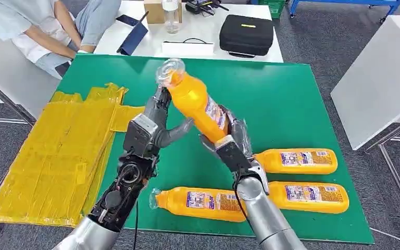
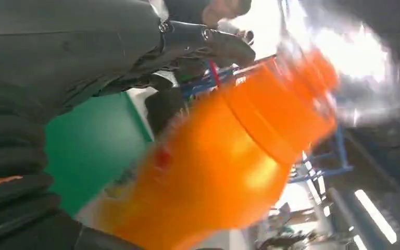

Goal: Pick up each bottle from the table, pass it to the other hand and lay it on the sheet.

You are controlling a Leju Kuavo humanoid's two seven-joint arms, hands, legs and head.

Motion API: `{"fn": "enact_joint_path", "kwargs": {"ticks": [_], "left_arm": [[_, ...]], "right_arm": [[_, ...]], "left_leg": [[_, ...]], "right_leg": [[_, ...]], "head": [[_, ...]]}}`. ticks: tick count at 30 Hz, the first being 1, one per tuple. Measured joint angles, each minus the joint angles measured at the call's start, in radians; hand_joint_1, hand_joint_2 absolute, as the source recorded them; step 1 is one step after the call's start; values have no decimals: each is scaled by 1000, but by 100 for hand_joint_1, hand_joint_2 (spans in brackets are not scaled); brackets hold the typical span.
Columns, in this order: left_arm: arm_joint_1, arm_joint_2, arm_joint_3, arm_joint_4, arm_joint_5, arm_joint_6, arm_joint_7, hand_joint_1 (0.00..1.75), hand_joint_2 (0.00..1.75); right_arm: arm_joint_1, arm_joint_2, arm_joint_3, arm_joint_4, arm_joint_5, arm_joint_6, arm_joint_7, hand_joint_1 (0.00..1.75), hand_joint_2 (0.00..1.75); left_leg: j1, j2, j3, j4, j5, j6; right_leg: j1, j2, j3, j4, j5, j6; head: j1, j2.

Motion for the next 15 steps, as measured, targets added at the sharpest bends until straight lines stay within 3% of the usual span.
{"fn": "enact_joint_path", "kwargs": {"ticks": [15], "left_arm": [[-77, 0, -39, 147, -83, -94, 52, 0, 175]], "right_arm": [[18, -4, 17, -11, 42, -12, 24, 175, 175]], "left_leg": [[0, 0, 0, 0, 0, 0]], "right_leg": [[0, 0, 0, 0, 0, 0]], "head": [[0, 0]]}}
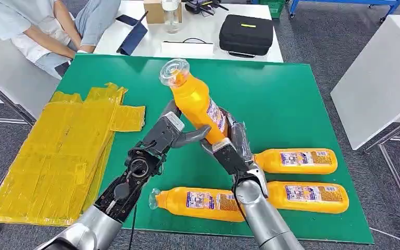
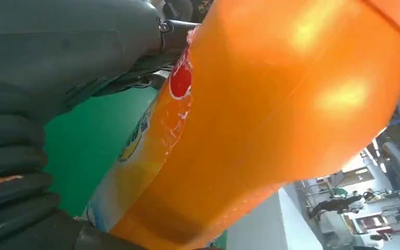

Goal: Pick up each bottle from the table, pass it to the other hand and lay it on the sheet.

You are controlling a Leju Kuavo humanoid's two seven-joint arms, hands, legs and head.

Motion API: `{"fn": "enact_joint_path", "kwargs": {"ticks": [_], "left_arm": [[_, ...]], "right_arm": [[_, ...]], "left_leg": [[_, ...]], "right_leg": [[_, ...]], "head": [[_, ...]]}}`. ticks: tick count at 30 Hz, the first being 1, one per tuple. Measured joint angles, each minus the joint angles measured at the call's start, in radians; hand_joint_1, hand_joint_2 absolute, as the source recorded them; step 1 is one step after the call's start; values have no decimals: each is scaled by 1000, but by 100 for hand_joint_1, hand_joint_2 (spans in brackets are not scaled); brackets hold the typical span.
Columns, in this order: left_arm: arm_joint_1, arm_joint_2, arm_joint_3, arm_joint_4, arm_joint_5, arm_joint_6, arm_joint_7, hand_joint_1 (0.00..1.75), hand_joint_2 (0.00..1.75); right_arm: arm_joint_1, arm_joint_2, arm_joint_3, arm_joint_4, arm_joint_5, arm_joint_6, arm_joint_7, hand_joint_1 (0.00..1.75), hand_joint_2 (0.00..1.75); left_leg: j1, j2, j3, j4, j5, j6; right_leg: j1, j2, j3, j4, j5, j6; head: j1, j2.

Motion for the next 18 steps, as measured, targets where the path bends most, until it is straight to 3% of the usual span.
{"fn": "enact_joint_path", "kwargs": {"ticks": [6, 7, 8, 10, 18], "left_arm": [[1, -1, 0, 5, 16, -24, -8, 0, 175], [1, -2, 2, 5, 29, -27, -12, 52, 175], [2, -3, 2, 3, 44, -31, -16, 145, 175], [5, -3, 5, -6, 77, -35, -18, 175, 175], [36, -11, 41, -40, 203, -33, -29, 175, 175]], "right_arm": [[5, 0, 0, -3, 37, 0, 28, 175, 175], [5, 0, 1, -3, 45, 3, 34, 175, 175], [5, 0, 2, -3, 52, 5, 40, 175, 175], [6, 0, 5, -3, 68, 12, 50, 175, 175], [5, 1, 19, -4, 98, 32, 68, 175, 175]], "left_leg": [[0, 0, 0, 0, 0, 0], [0, 0, 0, 0, 0, 0], [0, 0, 0, 0, 0, 0], [0, 0, 0, 0, 0, 0], [0, 0, 0, 0, 0, 0]], "right_leg": [[0, 0, 0, 0, 0, 0], [0, 0, 0, 0, 0, 0], [0, 0, 0, 0, 0, 0], [0, 0, 0, 0, 0, 0], [0, 0, 0, 0, 0, 0]], "head": [[0, 0], [0, 0], [0, 0], [0, 0], [0, 0]]}}
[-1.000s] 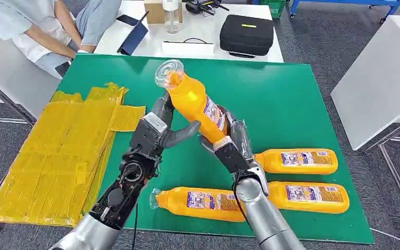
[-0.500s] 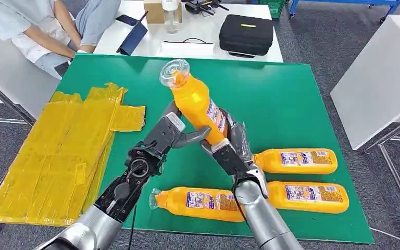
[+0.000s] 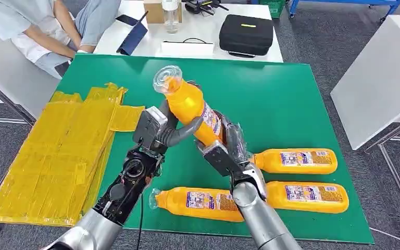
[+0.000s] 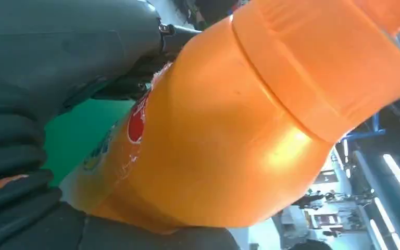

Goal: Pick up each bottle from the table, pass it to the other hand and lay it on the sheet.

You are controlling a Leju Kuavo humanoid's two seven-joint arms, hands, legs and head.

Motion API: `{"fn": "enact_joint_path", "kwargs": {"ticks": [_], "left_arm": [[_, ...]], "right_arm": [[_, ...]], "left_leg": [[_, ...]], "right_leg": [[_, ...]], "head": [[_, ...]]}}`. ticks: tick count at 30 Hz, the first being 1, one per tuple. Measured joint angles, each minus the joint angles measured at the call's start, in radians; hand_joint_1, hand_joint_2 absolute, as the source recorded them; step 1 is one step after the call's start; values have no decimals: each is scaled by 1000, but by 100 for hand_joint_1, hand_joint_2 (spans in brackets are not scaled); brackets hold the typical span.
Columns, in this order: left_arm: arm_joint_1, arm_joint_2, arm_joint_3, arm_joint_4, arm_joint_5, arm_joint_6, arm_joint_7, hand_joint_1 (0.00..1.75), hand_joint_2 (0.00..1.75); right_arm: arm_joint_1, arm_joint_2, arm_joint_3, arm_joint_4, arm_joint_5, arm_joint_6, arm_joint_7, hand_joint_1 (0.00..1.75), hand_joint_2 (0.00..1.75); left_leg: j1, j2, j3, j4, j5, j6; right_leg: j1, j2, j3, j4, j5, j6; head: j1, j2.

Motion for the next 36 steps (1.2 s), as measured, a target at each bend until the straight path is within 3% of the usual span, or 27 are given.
{"fn": "enact_joint_path", "kwargs": {"ticks": [9, 10, 11, 24, 31, 36], "left_arm": [[5, 0, 11, -2, 46, -3, -8, 175, 175], [5, 0, 11, -2, 50, -3, -9, 175, 175], [5, 0, 10, -2, 55, -3, -10, 175, 175], [-6, -6, 8, -2, 54, 44, -26, 175, 175], [-20, -3, 15, -2, -325, 412, -12, 175, 175], [-77, 29, 39, 34, -849, 660, 157, 175, 175]], "right_arm": [[0, 2, 2, -6, 17, 2, 7, 175, 175], [0, 2, 2, -8, 19, 2, 7, 155, 175], [1, 2, 2, -8, 23, 2, 7, 0, 175], [33, -2, -5, -32, 23, -34, -12, 0, 175], [82, -15, -11, -134, 32, -43, 1, 0, 175], [118, -32, -11, -237, 38, -36, 24, 0, 175]], "left_leg": [[0, 0, 0, 0, 0, 0], [0, 0, 0, 0, 0, 0], [0, 0, 0, 0, 0, 0], [0, 1, 0, 0, 0, 0], [0, 0, -1, 0, 0, 0], [0, 0, -1, 0, 0, 0]], "right_leg": [[0, 0, 0, 0, 0, 0], [0, 0, 0, 0, 0, 0], [0, 0, 0, 0, 0, 0], [0, 0, 0, 0, 0, 0], [0, 0, 0, 0, 0, 0], [0, 0, -1, 0, 0, 0]], "head": [[0, 0], [0, 0], [0, 0], [0, 0], [0, 0], [1, 0]]}}
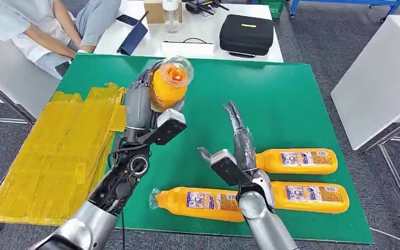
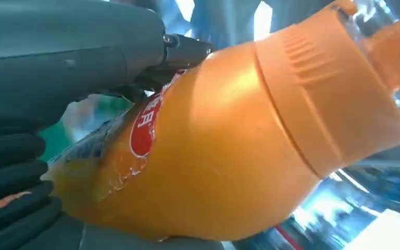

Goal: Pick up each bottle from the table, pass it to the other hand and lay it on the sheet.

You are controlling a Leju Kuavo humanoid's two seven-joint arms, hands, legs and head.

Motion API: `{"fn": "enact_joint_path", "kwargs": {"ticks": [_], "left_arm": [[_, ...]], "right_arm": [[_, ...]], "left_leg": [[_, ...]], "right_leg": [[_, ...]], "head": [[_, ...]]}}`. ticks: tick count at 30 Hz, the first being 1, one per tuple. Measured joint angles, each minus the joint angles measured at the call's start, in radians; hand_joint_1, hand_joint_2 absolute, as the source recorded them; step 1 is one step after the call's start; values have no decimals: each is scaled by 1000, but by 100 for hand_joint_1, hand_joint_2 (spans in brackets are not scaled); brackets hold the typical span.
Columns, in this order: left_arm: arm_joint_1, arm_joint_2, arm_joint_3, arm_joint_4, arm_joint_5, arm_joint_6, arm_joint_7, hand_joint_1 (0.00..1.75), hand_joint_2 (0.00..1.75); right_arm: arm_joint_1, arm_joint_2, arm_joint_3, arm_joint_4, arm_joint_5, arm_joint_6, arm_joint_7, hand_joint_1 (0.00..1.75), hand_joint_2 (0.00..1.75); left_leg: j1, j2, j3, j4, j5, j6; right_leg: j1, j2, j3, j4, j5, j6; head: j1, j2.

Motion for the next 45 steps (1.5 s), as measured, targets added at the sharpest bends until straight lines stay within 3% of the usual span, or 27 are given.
{"fn": "enact_joint_path", "kwargs": {"ticks": [3, 15, 22, 26, 35, 44, 45], "left_arm": [[-32, 21, 18, 45, -149, 38, 52, 175, 175], [-57, 42, 37, 104, -184, 53, 66, 175, 175], [-110, 73, 42, 223, -573, 52, 222, 175, 175], [-170, 124, -10, 377, -604, 32, 340, 175, 175], [-229, 243, -84, 691, -609, -124, 320, 175, 175], [-219, 316, -109, 797, -576, -182, 321, 175, 175], [-218, 320, -109, 804, -574, -187, 321, 2, 175]], "right_arm": [[6, -8, 1, -43, -5, 3, 6, 0, 175], [15, -21, 8, -95, -8, 3, 9, 0, 175], [6, -29, 27, -97, -50, 20, 2, 0, 175], [-11, -31, 43, -90, -102, 35, -21, 0, 175], [-43, -35, 78, -55, -126, 56, -37, 0, 175], [-54, -34, 101, -30, -132, 65, -42, 0, 175], [-58, -34, 105, -25, -132, 67, -42, 0, 175]], "left_leg": [[0, 1, 0, 0, 0, 0], [0, 1, 0, 0, 0, 0], [0, 1, 0, 0, 1, 0], [0, 2, 0, 0, 1, -1], [1, 4, 0, 0, 1, -2], [1, 2, -1, 0, 1, -2], [1, 2, -1, 0, 2, -2]], "right_leg": [[0, 0, 0, 0, 0, 0], [0, 0, 0, 0, 0, 0], [0, 0, 0, 0, 1, 0], [0, 1, 0, 0, 1, -1], [1, 1, -1, 1, 1, -1], [1, 1, -1, 1, 0, -1], [1, 1, -1, 1, 0, -1]], "head": [[0, 0], [0, 0], [0, 0], [-1, 0], [0, 0], [0, 0], [0, 0]]}}
